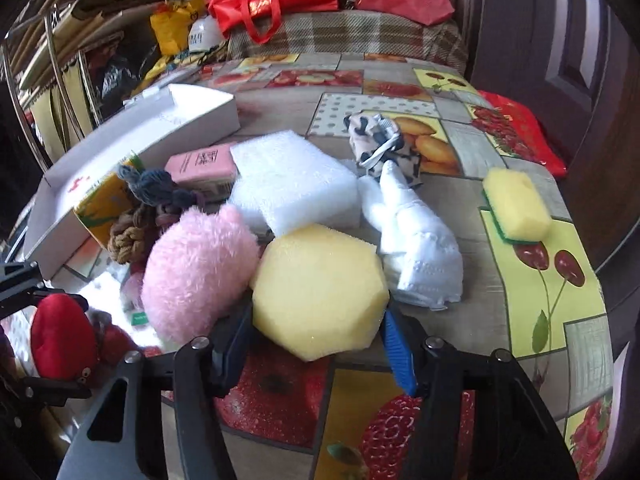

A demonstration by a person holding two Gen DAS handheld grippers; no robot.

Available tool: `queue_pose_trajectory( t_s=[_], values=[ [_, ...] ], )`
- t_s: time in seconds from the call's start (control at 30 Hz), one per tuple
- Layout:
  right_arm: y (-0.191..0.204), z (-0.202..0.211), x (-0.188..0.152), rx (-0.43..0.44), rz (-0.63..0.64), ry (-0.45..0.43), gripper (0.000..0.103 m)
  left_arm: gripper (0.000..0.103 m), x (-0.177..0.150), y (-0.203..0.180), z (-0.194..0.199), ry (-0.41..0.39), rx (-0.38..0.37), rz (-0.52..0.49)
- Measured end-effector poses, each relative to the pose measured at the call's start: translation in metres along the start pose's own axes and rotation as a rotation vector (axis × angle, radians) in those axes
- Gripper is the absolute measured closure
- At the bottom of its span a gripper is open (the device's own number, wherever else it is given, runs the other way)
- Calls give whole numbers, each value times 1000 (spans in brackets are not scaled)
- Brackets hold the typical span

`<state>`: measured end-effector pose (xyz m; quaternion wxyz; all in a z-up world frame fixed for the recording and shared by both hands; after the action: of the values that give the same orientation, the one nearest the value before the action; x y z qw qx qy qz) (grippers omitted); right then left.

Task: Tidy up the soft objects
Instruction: 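Grasp the red plush apple with the left tool while the right tool grasps the yellow sponge, then carry both items into the white tray and open both tools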

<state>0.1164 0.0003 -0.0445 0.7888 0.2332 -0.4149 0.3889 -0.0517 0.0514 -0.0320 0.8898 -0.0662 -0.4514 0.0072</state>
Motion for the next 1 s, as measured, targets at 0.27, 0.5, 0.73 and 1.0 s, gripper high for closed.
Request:
queue_pose_trajectory(
  t_s=[0.27, 0.5, 0.73, 1.0],
  values=[
    [-11, 65, 13, 4, -132, -262, 47, 39, 28, -6, 33, -231, 26, -41],
    [12, 80, 34, 5, -131, -474, 47, 39, 44, 25, 63, -433, 226, -67],
    [40, 72, 41, 26, -89, -539, 47, 39, 42, 58, 76, -475, 293, 37],
    [63, 57, 47, 52, -72, -549, 47, 39, 34, 95, 89, -490, 416, 72]
  ],
)
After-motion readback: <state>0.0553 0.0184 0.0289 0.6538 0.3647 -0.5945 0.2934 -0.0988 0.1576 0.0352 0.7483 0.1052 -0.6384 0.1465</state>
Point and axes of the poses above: each gripper's, at about its wrist camera, not at the fingertips, and z roughly against the way its jaws point, y to its left, x to its top, the point moved 6 cm from there along -z, roughly the way its jaws point, and after that the axes turned 13 degrees about -y, right-handed, at the moved point
